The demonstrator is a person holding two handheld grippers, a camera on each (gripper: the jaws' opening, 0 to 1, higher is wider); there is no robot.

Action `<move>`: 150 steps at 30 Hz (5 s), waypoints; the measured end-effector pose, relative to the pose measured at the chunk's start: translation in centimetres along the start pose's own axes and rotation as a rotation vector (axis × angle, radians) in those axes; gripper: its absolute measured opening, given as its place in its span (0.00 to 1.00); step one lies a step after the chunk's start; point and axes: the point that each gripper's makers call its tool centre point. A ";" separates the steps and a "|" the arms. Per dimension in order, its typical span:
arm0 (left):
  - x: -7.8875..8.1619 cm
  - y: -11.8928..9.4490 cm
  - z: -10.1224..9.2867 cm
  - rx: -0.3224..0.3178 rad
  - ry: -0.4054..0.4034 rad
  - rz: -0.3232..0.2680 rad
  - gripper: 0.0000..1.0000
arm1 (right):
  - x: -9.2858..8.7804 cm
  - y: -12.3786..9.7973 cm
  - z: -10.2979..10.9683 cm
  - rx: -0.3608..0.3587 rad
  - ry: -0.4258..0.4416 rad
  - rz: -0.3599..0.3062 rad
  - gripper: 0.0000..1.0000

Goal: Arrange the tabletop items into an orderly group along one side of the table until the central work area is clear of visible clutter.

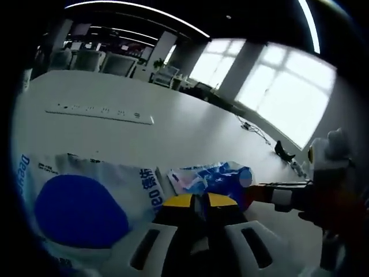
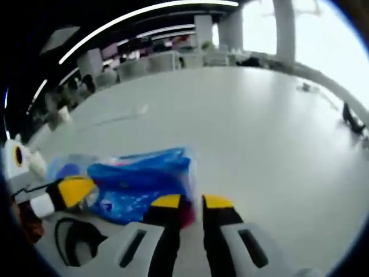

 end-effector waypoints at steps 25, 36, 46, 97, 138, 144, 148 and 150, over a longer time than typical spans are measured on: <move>3.0 -4.8 1.8 0.046 0.027 -0.086 0.54 | 2.6 -5.3 5.5 0.142 -0.010 -0.106 0.78; 5.1 -8.5 3.4 0.040 0.079 -0.167 0.78 | 2.6 -8.8 10.5 0.268 -0.077 -0.126 0.98; 5.8 -12.4 3.5 0.004 0.108 -0.246 0.97 | 2.0 -13.1 14.3 0.378 -0.130 -0.179 1.00; 4.8 -30.0 12.8 0.223 0.155 -0.285 0.97 | -8.2 -20.6 19.8 0.473 -0.242 -0.170 1.00; 12.0 -34.6 27.6 0.489 0.128 -0.350 0.77 | -8.8 -19.8 20.5 0.440 -0.240 -0.143 0.98; 11.0 -33.3 28.8 0.522 0.133 -0.331 0.74 | -8.8 -19.3 20.2 0.429 -0.249 -0.131 0.98; 10.2 -32.7 29.5 0.532 0.113 -0.317 0.72 | -9.0 -18.9 19.9 0.416 -0.253 -0.120 0.97; 9.9 -32.3 29.9 0.539 0.115 -0.313 0.69 | -9.1 -18.7 19.8 0.408 -0.256 -0.115 0.97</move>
Point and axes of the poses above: the point that each gripper's makers call its tool centre point, and the gripper's own axes: y roughly forward along the fingers, z roughly to its left, x roughly out of its top, and after that the axes turned 7 degrees about z, right-handed
